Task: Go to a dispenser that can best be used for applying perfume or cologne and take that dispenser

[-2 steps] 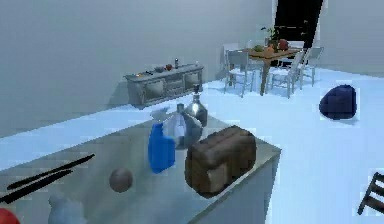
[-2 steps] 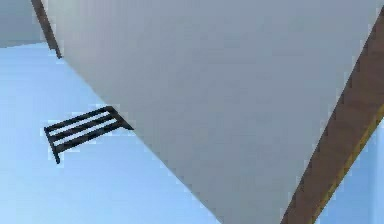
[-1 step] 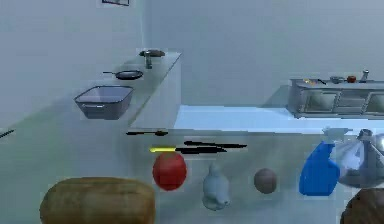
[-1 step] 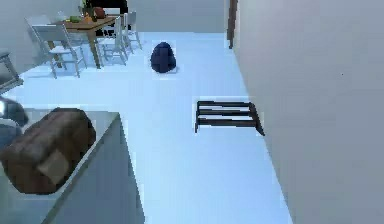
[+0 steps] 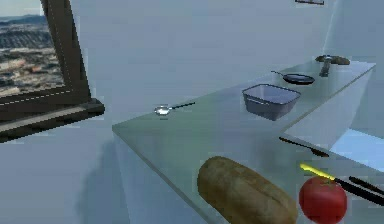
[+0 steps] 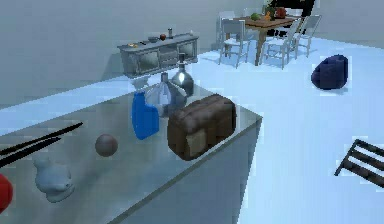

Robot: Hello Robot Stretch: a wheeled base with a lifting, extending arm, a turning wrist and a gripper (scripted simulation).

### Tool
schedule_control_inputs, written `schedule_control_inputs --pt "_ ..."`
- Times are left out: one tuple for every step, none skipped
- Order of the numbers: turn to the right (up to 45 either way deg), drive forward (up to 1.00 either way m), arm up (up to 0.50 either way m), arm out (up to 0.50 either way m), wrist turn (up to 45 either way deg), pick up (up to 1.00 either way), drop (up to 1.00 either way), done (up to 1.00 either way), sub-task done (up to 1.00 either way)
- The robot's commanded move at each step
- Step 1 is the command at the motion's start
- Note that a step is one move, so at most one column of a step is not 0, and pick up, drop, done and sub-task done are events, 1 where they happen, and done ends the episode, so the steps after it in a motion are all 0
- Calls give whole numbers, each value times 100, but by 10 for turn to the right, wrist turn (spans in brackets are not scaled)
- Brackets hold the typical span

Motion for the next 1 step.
schedule_control_inputs --pt "-90 0 0 0 0 0 0 0 0"
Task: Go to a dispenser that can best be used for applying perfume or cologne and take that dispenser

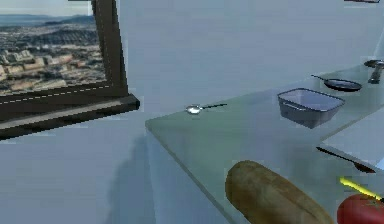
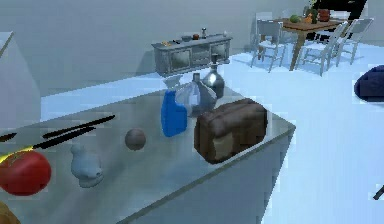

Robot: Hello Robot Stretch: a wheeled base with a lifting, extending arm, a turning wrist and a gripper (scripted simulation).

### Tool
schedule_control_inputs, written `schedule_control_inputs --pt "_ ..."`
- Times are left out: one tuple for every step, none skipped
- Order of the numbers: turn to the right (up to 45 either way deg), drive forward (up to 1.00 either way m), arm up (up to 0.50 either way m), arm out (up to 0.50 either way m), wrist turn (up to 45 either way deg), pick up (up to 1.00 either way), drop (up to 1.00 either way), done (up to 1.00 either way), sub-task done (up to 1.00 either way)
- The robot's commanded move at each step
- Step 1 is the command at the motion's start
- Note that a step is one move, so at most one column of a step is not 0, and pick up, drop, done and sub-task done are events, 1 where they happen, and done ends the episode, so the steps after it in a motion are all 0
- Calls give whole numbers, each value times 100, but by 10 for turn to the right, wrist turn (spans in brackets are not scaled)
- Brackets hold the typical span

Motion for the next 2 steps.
schedule_control_inputs --pt "0 0 50 0 0 0 0 0 0" --pt "0 0 38 0 0 0 0 0 0"
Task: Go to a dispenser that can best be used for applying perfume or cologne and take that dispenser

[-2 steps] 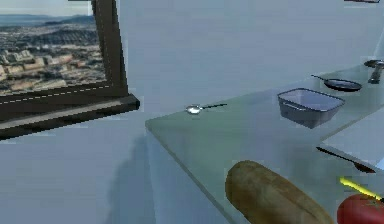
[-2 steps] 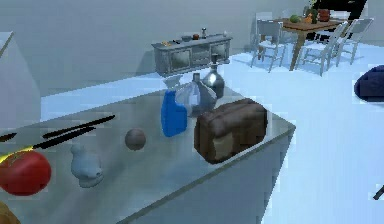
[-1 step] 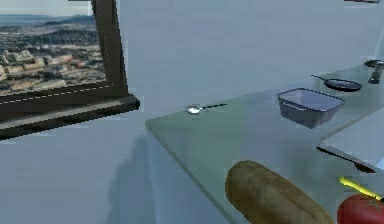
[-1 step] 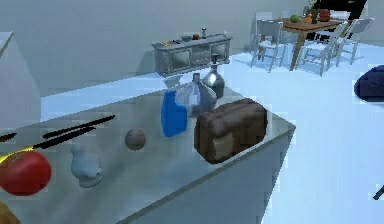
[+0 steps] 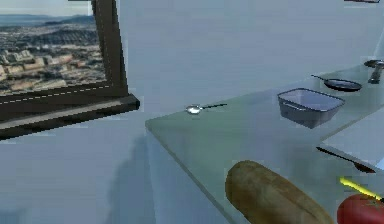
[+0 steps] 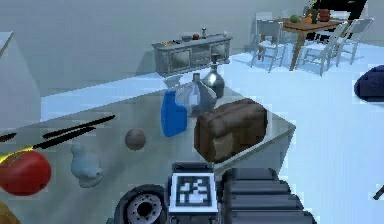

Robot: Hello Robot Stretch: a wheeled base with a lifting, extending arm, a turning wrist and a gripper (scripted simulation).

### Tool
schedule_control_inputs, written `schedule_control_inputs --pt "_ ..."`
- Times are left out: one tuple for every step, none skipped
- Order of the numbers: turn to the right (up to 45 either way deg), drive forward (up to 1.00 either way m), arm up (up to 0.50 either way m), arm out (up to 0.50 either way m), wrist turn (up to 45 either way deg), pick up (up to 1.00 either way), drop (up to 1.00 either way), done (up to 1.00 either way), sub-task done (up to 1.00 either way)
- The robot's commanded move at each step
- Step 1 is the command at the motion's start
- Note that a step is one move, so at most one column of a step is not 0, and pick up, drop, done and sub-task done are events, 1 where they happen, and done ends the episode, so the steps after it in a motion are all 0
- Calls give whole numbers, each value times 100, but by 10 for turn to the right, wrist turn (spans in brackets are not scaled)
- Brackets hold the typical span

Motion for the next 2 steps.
schedule_control_inputs --pt "0 0 0 30 0 0 0 0 0" --pt "0 0 0 0 450 0 0 0 0"
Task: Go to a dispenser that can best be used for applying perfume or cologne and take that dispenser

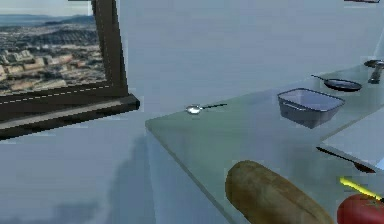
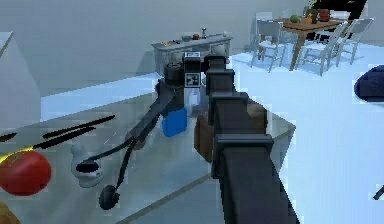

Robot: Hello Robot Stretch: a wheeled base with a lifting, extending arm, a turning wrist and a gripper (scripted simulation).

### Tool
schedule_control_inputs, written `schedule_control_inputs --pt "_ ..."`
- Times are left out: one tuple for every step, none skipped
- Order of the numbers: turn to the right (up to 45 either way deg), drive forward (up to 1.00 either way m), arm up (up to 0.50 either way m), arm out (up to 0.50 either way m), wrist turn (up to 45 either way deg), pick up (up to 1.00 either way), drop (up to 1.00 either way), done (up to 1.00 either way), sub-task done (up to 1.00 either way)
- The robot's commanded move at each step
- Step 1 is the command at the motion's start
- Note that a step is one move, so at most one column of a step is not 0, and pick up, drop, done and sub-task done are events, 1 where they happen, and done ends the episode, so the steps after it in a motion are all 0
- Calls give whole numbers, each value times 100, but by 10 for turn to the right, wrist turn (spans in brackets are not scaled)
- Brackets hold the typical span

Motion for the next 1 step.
schedule_control_inputs --pt "0 0 0 0 450 0 0 0 0"
